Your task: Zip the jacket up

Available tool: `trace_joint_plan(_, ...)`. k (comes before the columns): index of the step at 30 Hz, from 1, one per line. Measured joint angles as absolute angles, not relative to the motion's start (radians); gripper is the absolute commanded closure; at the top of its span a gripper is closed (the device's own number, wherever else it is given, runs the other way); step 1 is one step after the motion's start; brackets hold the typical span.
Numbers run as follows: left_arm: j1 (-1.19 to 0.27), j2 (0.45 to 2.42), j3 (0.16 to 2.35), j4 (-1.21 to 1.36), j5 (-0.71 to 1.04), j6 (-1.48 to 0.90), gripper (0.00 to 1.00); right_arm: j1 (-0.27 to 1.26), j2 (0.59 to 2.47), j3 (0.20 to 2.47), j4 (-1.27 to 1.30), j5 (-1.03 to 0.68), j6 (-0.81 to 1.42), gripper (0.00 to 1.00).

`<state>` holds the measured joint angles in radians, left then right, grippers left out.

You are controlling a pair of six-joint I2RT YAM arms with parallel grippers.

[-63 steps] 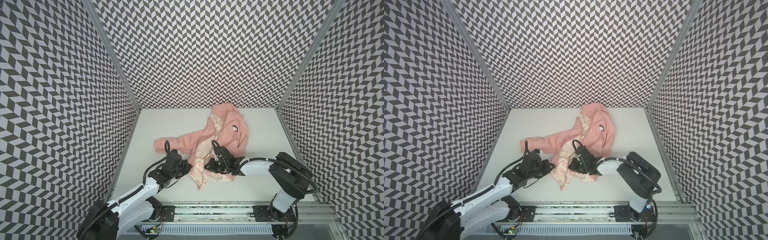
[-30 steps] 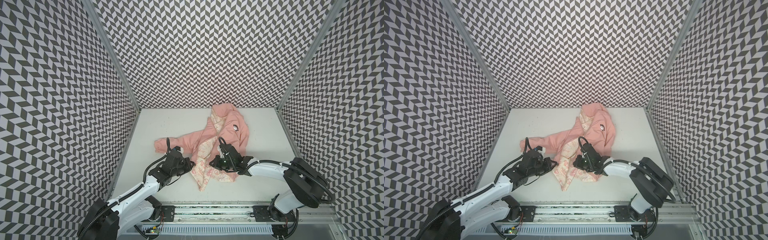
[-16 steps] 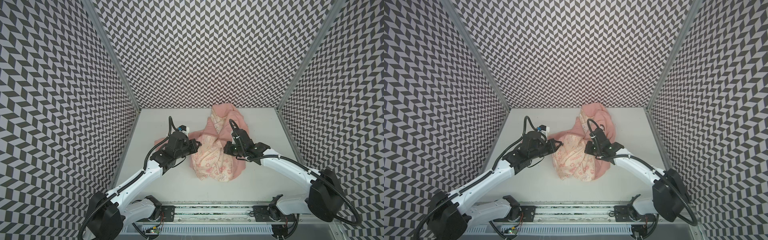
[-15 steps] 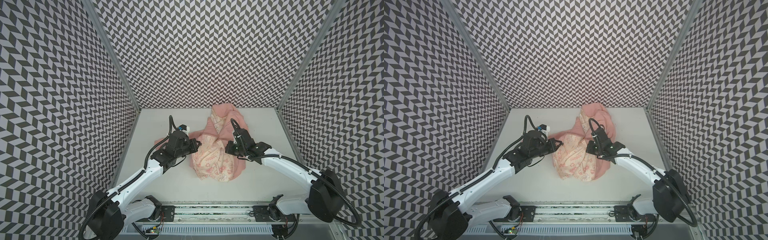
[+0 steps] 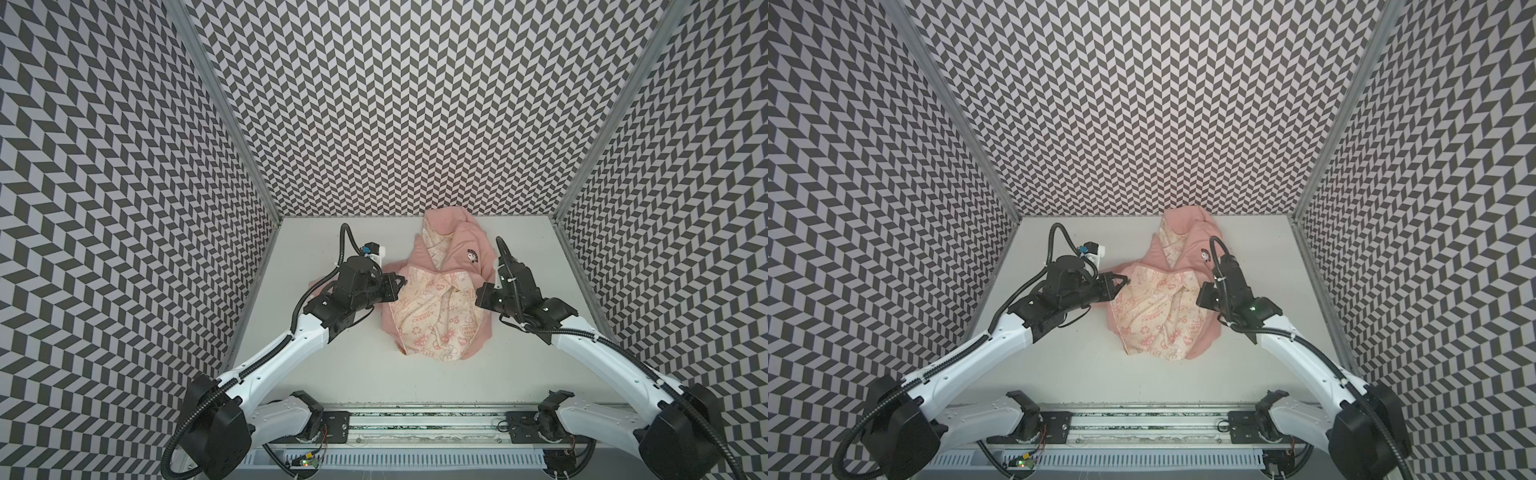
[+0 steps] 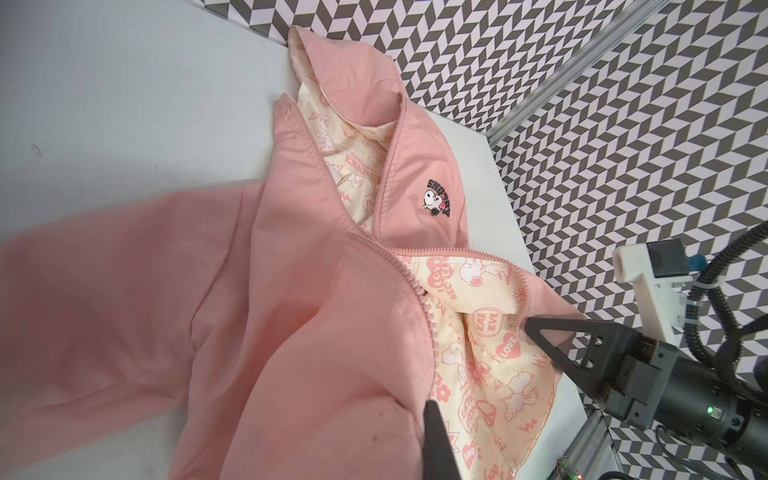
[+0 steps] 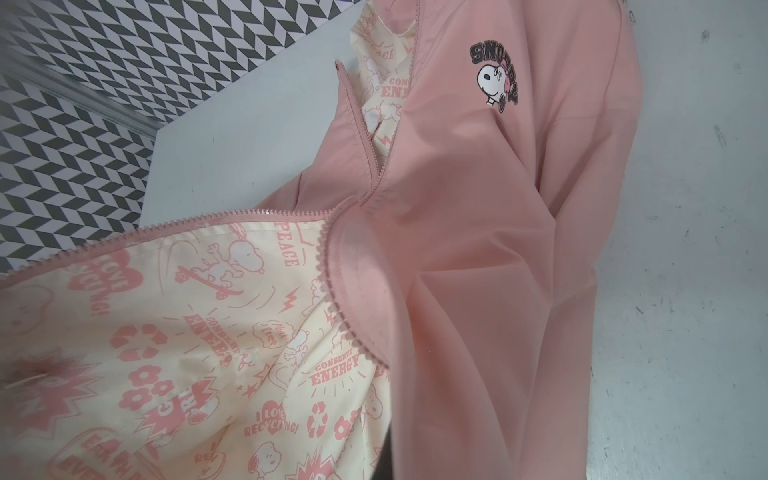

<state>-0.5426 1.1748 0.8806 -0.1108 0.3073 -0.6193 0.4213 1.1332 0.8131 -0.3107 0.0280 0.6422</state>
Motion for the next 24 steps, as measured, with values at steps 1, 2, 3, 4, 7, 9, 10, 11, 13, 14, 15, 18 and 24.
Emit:
trace_joint_plan(1, -0.539, 1.176, 0.881, -0.105, 0.316, -0.622, 1.00, 0.420, 1.127, 0.811, -0.305, 0.015, 0.640, 1.00)
trace_joint_plan(2, -0.534, 1.179, 0.881, -0.099, 0.328, -0.628, 1.00, 0.418, 1.119, 0.806, -0.293, 0.001, 0.637, 1.00)
trace_joint_plan(3, -0.529, 1.182, 0.881, -0.093, 0.340, -0.635, 1.00, 0.416, 1.110, 0.801, -0.282, -0.020, 0.636, 1.00)
trace_joint_plan(4, -0.522, 1.189, 0.881, -0.084, 0.358, -0.646, 1.00, 0.415, 1.100, 0.794, -0.269, -0.040, 0.638, 1.00)
trace_joint_plan(7, -0.497, 1.209, 0.871, -0.023, 0.410, -0.686, 1.00, 0.414, 1.074, 0.770, -0.198, -0.123, 0.664, 1.00)
trace_joint_plan(9, -0.488, 1.210, 0.834, 0.045, 0.429, -0.714, 1.00, 0.415, 1.074, 0.764, -0.150, -0.182, 0.698, 1.00)
trace_joint_plan(10, -0.484, 1.209, 0.808, 0.086, 0.433, -0.729, 1.00, 0.418, 1.076, 0.762, -0.120, -0.211, 0.720, 1.00)
trace_joint_plan(11, -0.482, 1.209, 0.776, 0.131, 0.437, -0.744, 1.00, 0.423, 1.079, 0.761, -0.087, -0.236, 0.741, 1.00)
trace_joint_plan(13, -0.482, 1.209, 0.718, 0.208, 0.447, -0.771, 1.00, 0.437, 1.087, 0.761, -0.028, -0.264, 0.775, 1.00)
trace_joint_plan(14, -0.482, 1.209, 0.697, 0.236, 0.451, -0.785, 1.00, 0.447, 1.089, 0.761, -0.001, -0.272, 0.787, 1.00)
trace_joint_plan(15, -0.482, 1.209, 0.679, 0.264, 0.458, -0.796, 1.00, 0.459, 1.092, 0.761, 0.028, -0.279, 0.800, 1.00)
trace_joint_plan(18, -0.482, 1.211, 0.663, 0.347, 0.492, -0.830, 1.00, 0.483, 1.107, 0.761, 0.111, -0.293, 0.831, 1.00)
trace_joint_plan(24, -0.481, 1.249, 0.663, 0.598, 0.593, -0.931, 1.00, 0.514, 1.166, 0.761, 0.254, -0.315, 0.878, 1.00)
